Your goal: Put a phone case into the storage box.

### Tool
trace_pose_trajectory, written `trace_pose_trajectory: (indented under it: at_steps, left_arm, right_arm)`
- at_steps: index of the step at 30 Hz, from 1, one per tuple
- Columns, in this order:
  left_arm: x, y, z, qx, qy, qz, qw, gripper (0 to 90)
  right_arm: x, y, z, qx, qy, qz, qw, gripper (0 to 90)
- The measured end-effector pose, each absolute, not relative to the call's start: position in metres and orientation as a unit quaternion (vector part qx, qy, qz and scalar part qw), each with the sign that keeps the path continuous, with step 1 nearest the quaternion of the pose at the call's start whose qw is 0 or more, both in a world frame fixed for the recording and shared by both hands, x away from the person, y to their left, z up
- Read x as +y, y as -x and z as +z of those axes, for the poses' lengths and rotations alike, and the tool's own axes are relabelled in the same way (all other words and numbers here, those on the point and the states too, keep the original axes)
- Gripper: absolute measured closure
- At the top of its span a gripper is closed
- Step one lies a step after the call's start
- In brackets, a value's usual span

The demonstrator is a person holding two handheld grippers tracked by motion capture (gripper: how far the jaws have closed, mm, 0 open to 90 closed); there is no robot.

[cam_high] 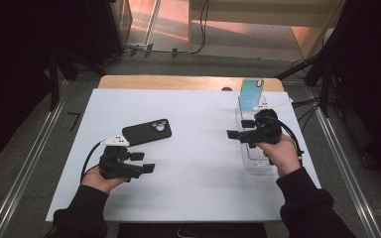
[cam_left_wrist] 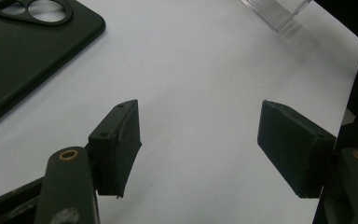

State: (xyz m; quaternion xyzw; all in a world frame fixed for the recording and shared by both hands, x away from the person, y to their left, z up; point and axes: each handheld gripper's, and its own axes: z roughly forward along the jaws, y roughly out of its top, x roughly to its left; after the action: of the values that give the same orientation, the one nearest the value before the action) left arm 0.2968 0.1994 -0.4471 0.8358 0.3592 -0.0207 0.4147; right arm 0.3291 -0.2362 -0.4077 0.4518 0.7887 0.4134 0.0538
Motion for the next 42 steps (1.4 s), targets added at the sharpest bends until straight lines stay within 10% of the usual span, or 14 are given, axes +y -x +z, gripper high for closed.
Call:
trace_pose_trajectory:
  at_steps: [42]
  left_arm:
    - [0.194, -0.290, -0.451, 0.341, -0.833, -0.047, 0.433, 29.8]
  right_arm:
    - [-0.231, -0.252, -0.460, 0.835, -0.377, 0.401, -0.014, 26.0]
